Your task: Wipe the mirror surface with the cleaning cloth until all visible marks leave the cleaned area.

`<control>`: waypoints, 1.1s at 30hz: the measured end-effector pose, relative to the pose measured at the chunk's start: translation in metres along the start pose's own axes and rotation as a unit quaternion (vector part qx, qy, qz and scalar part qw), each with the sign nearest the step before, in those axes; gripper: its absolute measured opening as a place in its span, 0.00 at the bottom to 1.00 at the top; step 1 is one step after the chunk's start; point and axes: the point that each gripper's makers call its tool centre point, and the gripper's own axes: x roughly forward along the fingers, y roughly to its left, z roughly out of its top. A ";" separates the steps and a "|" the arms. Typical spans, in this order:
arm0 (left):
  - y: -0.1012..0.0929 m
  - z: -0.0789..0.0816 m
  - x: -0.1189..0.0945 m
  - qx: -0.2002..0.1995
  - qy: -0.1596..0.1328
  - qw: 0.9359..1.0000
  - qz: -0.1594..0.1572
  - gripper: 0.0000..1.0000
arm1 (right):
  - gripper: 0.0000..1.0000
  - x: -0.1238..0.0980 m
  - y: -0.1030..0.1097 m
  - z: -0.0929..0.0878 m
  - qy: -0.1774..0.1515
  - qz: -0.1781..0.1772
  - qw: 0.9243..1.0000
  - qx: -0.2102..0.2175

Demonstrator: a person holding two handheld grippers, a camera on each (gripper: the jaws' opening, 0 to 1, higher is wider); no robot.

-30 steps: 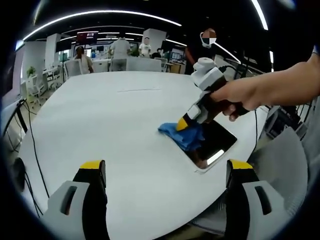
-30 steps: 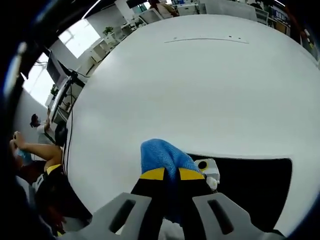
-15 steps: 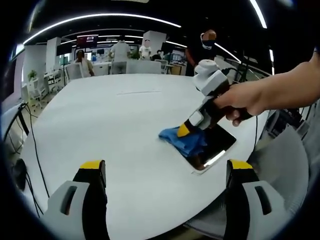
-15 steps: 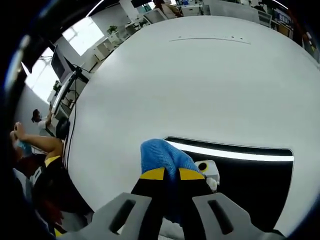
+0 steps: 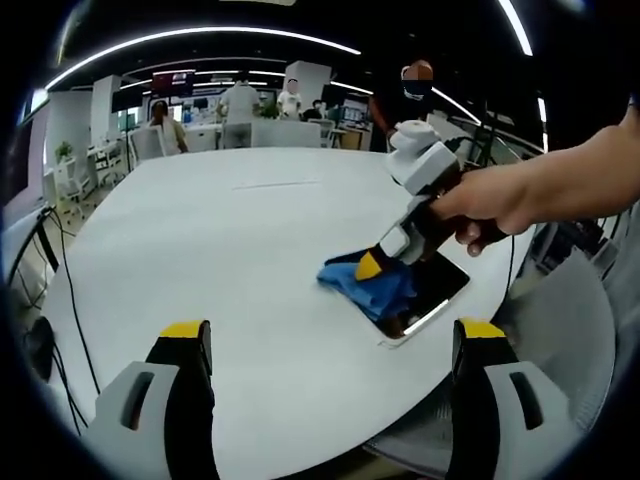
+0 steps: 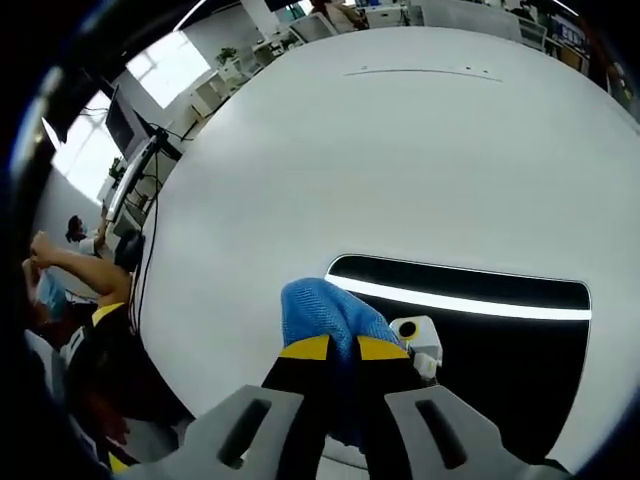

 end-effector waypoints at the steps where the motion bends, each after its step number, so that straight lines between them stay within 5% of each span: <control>1: 0.000 0.000 0.000 0.000 0.000 1.000 0.000 0.99 | 0.03 0.000 0.000 0.000 0.000 0.000 1.000 0.001; 19: -0.004 -0.001 -0.002 0.003 0.004 1.000 -0.001 0.99 | 0.03 -0.006 0.002 -0.006 -0.006 0.010 1.000 -0.016; 33: -0.022 -0.005 0.004 0.013 0.014 1.000 -0.010 0.99 | 0.03 -0.015 -0.019 -0.009 -0.008 0.014 1.000 -0.018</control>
